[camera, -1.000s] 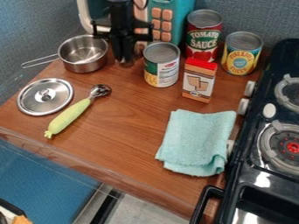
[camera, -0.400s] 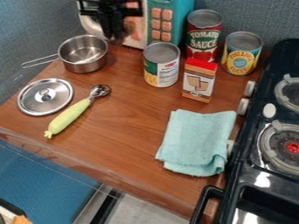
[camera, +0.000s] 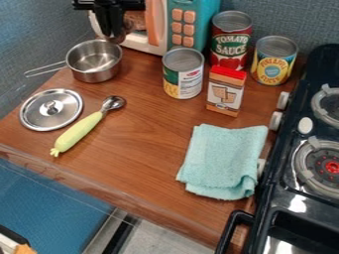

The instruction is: Put the stuffed toy in the silver pot

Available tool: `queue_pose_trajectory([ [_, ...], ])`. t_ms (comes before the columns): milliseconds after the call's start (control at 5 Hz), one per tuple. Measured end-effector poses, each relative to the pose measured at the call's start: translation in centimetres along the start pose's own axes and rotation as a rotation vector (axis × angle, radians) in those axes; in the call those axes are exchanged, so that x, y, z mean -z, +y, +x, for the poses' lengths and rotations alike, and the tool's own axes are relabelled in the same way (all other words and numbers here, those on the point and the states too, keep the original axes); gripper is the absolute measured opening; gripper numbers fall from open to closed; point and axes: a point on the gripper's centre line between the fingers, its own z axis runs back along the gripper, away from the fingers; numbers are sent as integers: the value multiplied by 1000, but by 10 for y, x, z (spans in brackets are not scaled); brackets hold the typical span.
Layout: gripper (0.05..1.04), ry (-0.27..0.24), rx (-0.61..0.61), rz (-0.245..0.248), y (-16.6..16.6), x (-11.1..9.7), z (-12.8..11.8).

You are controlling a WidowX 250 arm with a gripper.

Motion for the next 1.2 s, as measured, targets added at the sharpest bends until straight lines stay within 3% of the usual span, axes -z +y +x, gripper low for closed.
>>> queue_pose_trajectory([
  [400,102,43,-25,37,15,19,0],
  [600,102,29,-67,40,29,16,8],
  [1200,102,58,-158,32,56,25,16],
])
